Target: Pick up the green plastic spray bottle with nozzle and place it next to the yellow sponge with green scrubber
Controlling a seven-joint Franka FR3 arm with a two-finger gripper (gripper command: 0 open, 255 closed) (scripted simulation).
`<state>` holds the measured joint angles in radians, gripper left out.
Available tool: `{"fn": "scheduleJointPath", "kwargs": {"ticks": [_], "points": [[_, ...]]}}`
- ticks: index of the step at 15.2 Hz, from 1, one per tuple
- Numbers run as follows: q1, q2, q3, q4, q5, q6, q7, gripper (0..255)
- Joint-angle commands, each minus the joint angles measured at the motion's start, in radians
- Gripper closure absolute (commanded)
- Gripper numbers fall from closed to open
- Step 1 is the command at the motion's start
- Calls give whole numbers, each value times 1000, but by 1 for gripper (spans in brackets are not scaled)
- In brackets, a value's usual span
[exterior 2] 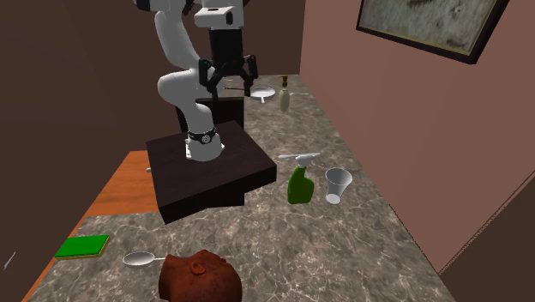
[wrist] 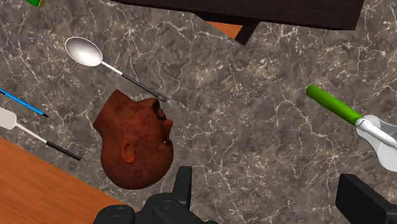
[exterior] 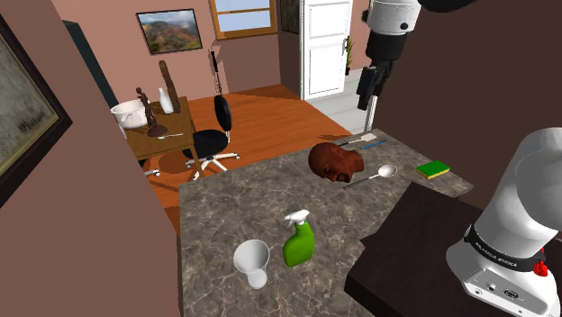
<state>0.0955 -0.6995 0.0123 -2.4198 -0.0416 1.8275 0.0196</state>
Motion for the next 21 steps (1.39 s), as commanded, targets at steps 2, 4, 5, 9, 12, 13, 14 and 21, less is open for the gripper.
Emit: {"fn": "scheduleJointPath", "kwargs": {"ticks": [2,4,5,9,12,13,14,21], "points": [[40,64,-4,-29,14,88,-66,0],[68,107,-1,-46,26,143,-106,0],[82,130,0,-53,32,171,-126,0],[139,224,8,-76,58,277,-208,0],[181,299,17,-86,80,354,-272,0],[195,324,20,-88,87,379,-293,0],[209,350,24,-90,95,403,-315,0],[302,533,58,-88,153,563,-472,0]]}}
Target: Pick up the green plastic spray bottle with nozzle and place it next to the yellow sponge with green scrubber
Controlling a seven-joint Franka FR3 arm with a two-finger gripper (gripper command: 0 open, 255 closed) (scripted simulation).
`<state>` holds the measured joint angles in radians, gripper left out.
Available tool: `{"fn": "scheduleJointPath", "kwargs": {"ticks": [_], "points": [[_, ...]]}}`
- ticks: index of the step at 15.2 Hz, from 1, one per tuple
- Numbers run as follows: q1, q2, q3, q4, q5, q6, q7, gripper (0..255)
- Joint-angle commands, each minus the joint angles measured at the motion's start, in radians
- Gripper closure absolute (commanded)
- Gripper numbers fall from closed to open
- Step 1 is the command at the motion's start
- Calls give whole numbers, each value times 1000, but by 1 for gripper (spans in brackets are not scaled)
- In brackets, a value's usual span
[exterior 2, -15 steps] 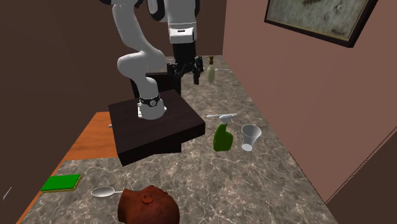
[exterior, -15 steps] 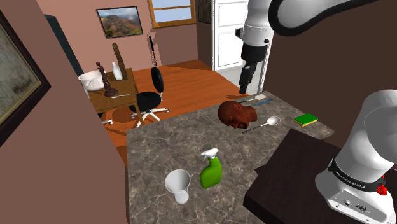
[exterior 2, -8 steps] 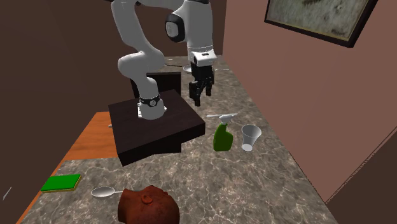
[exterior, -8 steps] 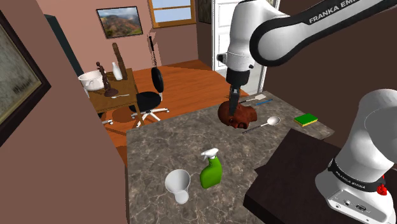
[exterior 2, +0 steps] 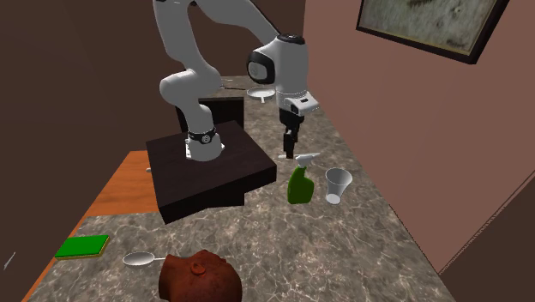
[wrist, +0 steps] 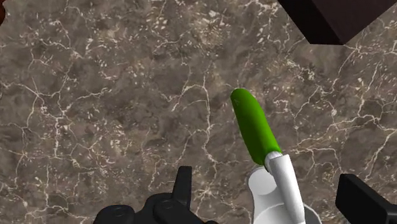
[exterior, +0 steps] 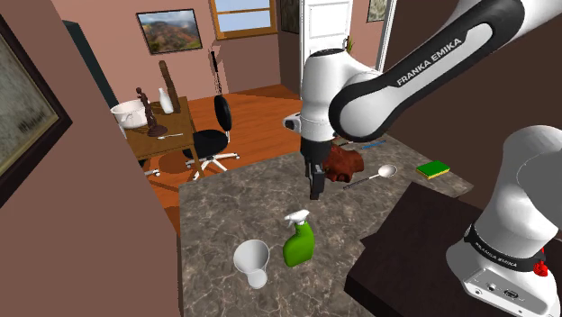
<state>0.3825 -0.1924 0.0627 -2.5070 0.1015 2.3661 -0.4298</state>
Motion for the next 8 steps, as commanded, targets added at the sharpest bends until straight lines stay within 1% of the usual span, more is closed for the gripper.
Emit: {"fn": "scheduleJointPath", "kwargs": {"ticks": [1,3,8], "points": [[27,52,14,1,18,45,-45,0],[50,104,29,6,35,87,-91,0],[54,156,34,-5,40,149,-97,0]]}}
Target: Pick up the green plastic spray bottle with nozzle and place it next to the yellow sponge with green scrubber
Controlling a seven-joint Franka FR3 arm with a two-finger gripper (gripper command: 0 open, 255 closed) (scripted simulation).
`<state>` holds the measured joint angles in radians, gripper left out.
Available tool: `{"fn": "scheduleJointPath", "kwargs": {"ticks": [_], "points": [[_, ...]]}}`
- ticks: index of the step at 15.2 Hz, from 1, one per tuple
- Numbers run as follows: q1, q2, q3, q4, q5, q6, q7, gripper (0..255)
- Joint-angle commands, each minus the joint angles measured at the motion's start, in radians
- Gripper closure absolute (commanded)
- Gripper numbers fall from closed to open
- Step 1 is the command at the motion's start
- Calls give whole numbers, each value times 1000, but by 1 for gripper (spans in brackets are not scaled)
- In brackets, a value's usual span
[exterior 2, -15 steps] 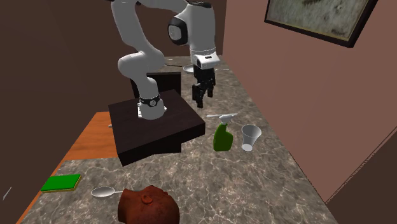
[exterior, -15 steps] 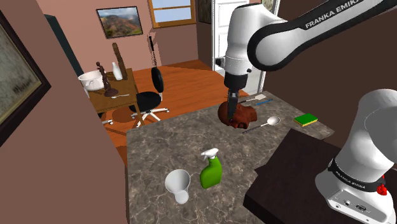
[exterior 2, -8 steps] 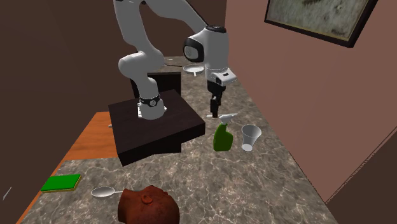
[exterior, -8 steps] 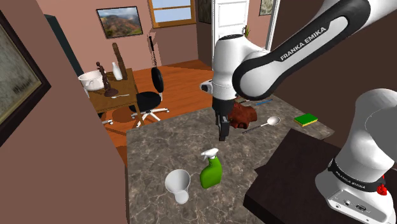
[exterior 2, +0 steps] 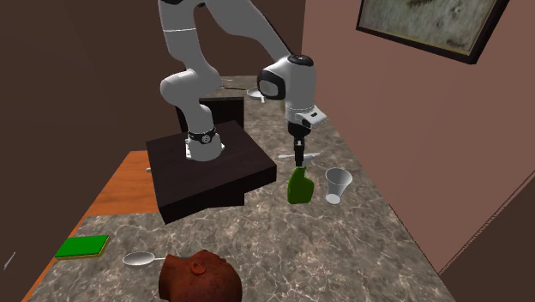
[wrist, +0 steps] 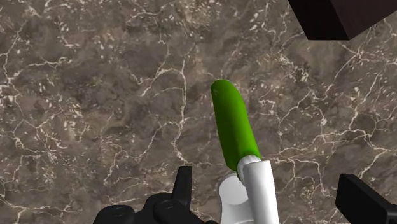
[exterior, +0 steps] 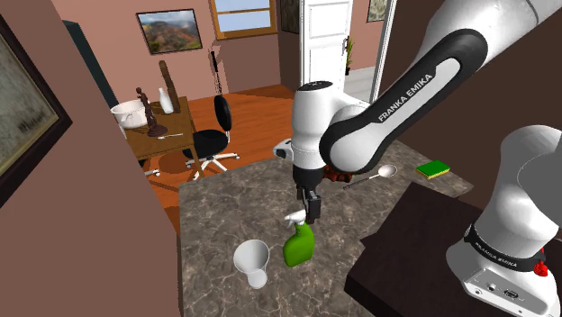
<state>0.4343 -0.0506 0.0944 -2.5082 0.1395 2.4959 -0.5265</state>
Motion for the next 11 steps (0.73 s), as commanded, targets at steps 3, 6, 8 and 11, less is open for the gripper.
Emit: {"fn": "scheduleJointPath", "kwargs": {"ticks": [3,6,8,11], "points": [[5,59,5,-11,4,71,-1,0],[5,59,5,-11,4,71,-1,0],[5,59,5,-11,4,71,-1,0],[5,59,5,-11,4,71,-1,0]]}}
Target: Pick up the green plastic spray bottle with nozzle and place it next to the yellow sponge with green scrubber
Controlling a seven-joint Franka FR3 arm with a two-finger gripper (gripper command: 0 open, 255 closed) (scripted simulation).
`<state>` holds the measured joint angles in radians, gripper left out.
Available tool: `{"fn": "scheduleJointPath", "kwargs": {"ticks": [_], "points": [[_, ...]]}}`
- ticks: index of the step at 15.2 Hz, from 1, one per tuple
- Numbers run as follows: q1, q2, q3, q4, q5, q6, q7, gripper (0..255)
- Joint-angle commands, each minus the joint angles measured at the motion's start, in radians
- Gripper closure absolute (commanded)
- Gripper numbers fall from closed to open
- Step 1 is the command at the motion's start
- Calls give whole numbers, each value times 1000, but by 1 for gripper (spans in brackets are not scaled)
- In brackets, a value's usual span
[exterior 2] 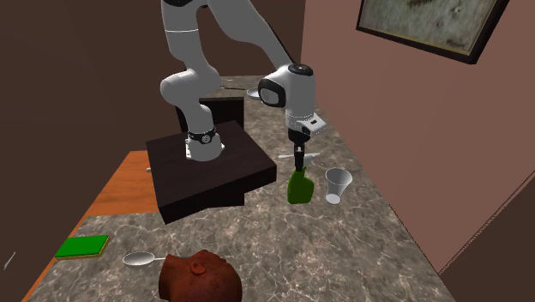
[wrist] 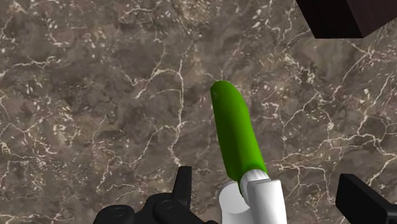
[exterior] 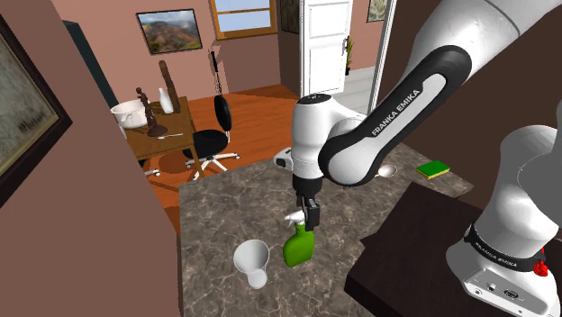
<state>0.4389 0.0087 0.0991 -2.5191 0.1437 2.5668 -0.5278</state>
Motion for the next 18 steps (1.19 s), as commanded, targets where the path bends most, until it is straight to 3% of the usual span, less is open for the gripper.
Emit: {"fn": "scheduleJointPath", "kwargs": {"ticks": [1,10,18], "points": [[0,0,0,0,0,0,0,255],[0,0,0,0,0,0,0,255],[-2,-92,-2,25,-7,-118,11,255]]}}
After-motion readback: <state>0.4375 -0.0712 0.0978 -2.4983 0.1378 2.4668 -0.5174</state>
